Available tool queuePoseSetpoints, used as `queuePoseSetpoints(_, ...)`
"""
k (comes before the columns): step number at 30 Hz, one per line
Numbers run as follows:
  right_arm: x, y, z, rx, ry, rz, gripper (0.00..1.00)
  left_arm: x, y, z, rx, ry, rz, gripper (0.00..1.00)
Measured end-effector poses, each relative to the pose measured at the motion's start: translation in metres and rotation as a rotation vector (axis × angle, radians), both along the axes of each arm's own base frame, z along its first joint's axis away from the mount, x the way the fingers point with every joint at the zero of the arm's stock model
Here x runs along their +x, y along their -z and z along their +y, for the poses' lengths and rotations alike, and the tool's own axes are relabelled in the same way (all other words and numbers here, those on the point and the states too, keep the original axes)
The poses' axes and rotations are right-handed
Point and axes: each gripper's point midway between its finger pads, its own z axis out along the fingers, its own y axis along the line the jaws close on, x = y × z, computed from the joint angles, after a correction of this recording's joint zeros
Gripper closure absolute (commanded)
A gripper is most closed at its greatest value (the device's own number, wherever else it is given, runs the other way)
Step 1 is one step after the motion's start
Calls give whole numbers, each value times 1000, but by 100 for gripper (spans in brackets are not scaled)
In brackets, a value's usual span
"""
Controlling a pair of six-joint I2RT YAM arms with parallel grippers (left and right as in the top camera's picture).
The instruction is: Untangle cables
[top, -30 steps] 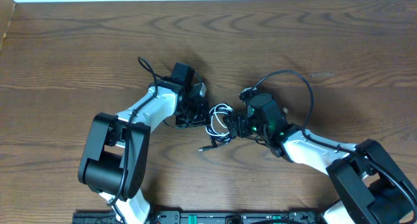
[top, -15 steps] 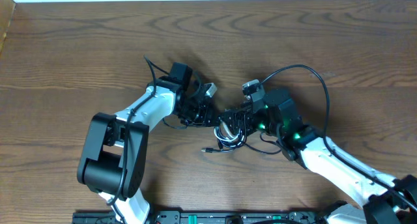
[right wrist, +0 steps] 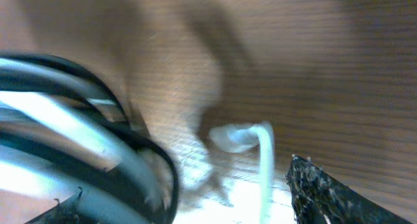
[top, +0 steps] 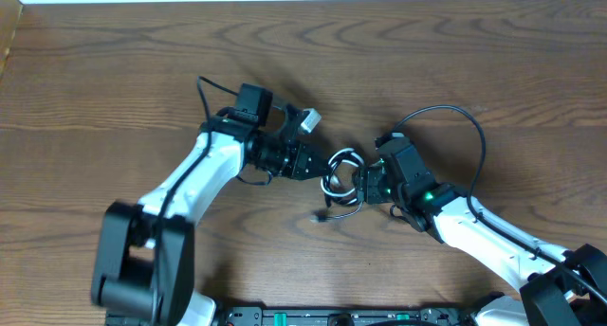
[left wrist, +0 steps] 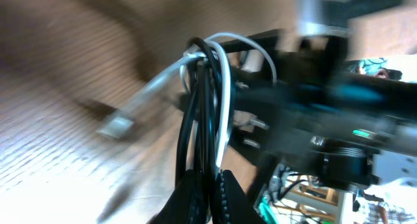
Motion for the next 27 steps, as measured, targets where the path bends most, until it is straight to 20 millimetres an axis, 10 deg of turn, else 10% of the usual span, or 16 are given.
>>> queuePoseSetpoints(12, 15, 0, -24, 23, 140, 12, 65, -12, -63, -4, -116, 19, -127, 93)
queuePoseSetpoints(17, 19, -1, -32, 78, 134, 41, 90, -10, -57, -1, -81, -4, -110, 93)
queuePoseSetpoints(27, 14, -14, -7, 201, -55, 32, 98, 7, -9, 38, 268, -229, -23, 92)
